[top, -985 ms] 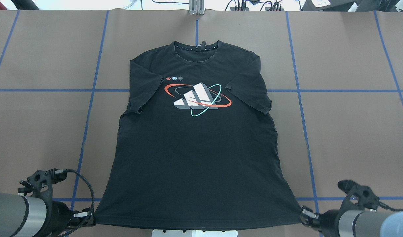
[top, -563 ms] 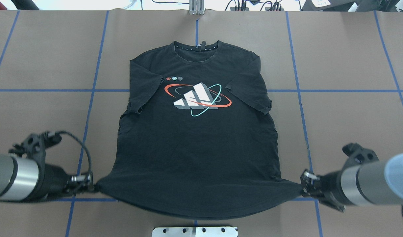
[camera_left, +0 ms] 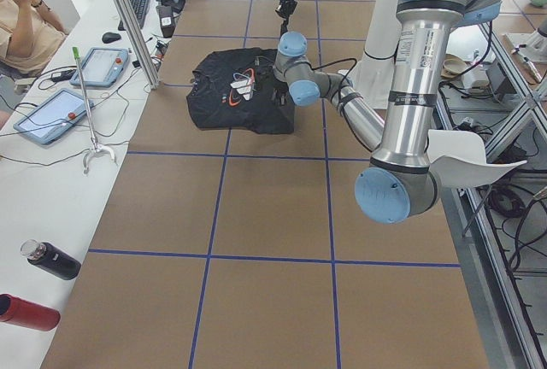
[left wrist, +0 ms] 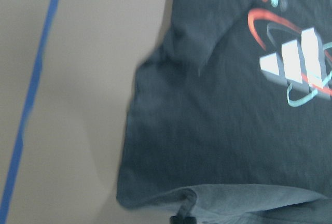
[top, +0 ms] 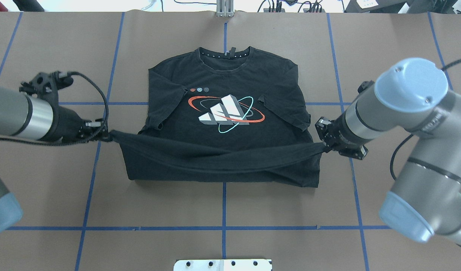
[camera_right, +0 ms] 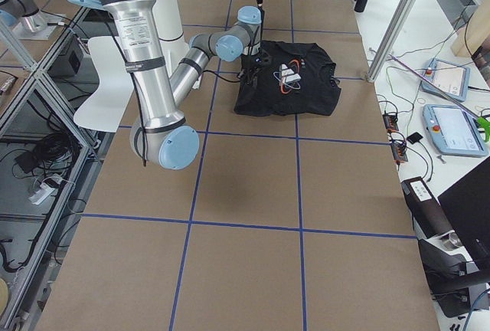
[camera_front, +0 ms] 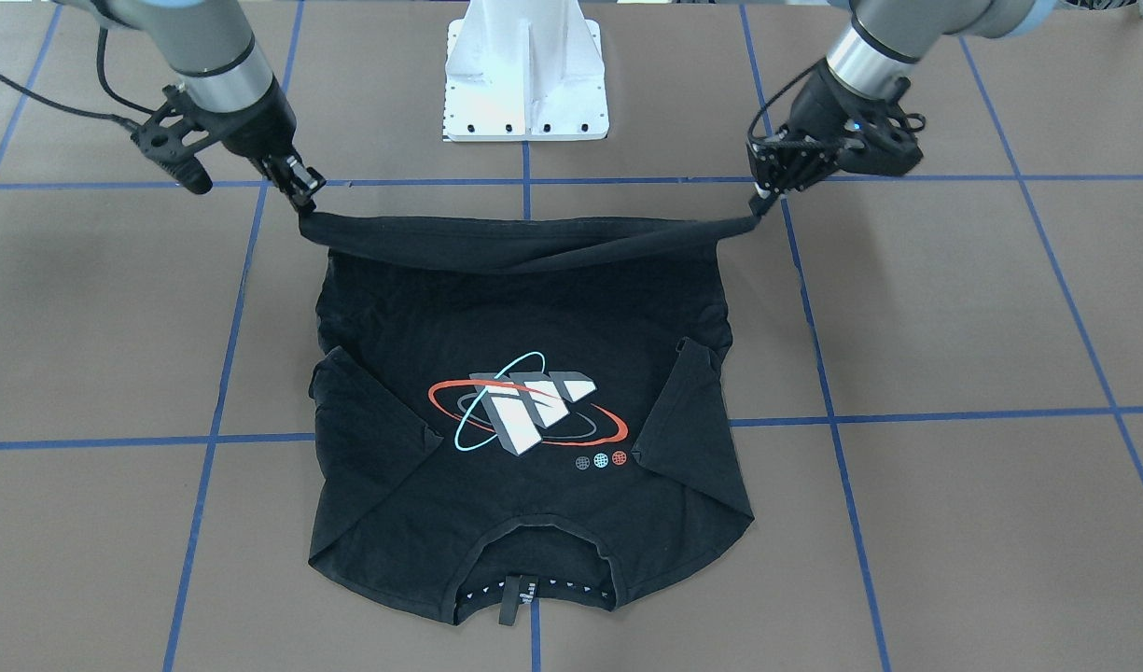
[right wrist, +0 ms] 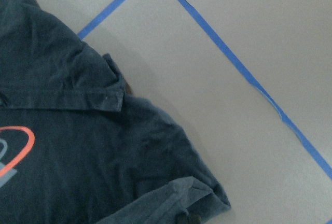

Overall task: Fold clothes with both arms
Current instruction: 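Lift both hem corners and fold them up toward the collar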

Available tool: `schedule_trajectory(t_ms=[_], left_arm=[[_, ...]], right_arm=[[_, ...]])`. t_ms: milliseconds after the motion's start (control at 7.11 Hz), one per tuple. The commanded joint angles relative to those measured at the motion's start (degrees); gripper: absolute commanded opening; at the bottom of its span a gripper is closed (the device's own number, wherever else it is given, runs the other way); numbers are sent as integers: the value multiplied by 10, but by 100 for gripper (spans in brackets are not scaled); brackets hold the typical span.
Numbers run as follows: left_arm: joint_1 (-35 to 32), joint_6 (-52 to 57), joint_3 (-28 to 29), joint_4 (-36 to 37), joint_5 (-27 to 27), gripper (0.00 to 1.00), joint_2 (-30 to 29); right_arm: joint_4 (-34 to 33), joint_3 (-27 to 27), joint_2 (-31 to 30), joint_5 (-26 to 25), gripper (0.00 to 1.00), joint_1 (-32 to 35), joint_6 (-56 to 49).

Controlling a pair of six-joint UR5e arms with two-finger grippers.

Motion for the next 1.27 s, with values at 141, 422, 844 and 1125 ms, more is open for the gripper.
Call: schedule_trajectory(t_ms=[141,422,844,1125], left_arm=[[-57,40,87,1,3,0,-70],[-77,40,159,-3,6,0,-128],[-82,39,285,-52,58,0,-188],[-81,36,394,-157,63,0,-210]], right_arm=[[-8,-118,76,1,0,79,-83],[-7,-213,144,-2,0,111,-143],[129,-408,221,-8,0,122,-156],[171,-483,246,-40,0,116,-164]])
